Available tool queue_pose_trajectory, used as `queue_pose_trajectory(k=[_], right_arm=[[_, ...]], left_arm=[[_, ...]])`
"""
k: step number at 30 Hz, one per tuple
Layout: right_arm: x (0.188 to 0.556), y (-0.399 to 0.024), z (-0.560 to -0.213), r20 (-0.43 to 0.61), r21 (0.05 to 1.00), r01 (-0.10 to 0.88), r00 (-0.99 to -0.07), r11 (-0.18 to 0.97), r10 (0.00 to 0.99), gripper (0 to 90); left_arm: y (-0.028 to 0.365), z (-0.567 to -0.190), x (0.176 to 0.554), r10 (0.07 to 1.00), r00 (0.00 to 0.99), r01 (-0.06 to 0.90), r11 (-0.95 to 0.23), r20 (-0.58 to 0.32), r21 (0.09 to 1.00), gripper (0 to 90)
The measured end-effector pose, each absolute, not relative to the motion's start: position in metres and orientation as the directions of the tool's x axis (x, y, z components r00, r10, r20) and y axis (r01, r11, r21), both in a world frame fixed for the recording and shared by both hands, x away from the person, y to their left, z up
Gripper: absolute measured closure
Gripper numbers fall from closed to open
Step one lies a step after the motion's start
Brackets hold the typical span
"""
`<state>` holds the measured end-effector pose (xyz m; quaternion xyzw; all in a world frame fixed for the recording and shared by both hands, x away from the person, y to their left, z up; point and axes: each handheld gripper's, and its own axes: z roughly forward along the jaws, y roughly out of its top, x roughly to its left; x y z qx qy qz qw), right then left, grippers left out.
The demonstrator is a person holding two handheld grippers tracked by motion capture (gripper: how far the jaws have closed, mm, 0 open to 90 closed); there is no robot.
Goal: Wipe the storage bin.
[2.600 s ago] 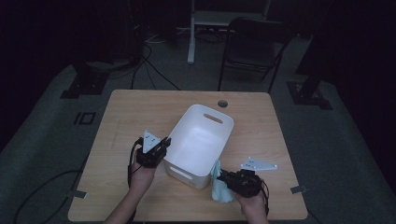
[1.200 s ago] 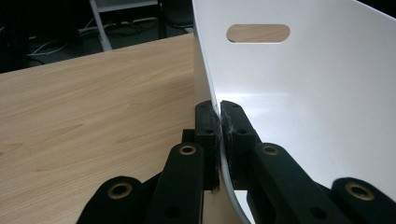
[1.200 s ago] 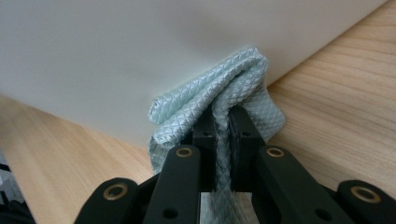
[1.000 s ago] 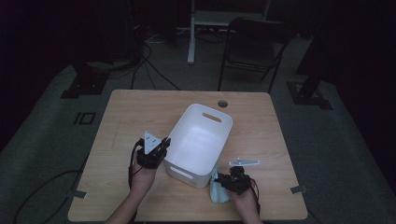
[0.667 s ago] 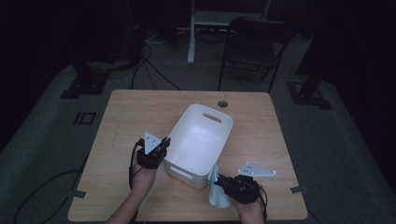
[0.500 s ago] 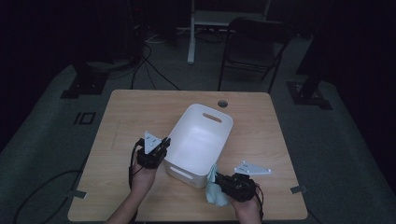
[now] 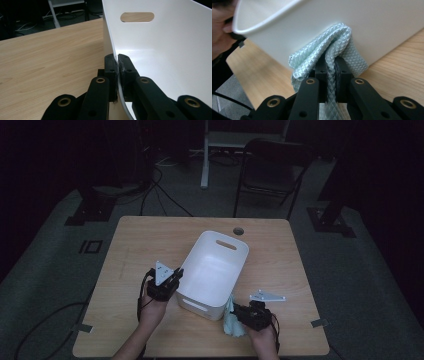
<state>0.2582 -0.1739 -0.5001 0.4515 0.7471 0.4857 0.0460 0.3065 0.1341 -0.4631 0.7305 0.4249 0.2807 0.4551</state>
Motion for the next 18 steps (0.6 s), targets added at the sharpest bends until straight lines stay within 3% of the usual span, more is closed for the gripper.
queue_pose_trajectory(k=[14, 18], right_arm=[[0.287, -0.173, -0.540, 0.312, 0.705, 0.687, -0.522, 0.174, 0.794, 83.4], [0.290, -0.177, -0.544, 0.365, 0.684, 0.715, -0.508, 0.145, 0.781, 83.4]], left_arm=[[0.134, -0.464, 0.307, 0.880, 0.474, 0.365, -0.218, 0.021, 0.905, 85.6], [0.134, -0.464, 0.307, 0.883, 0.469, 0.366, -0.209, 0.015, 0.907, 85.3]])
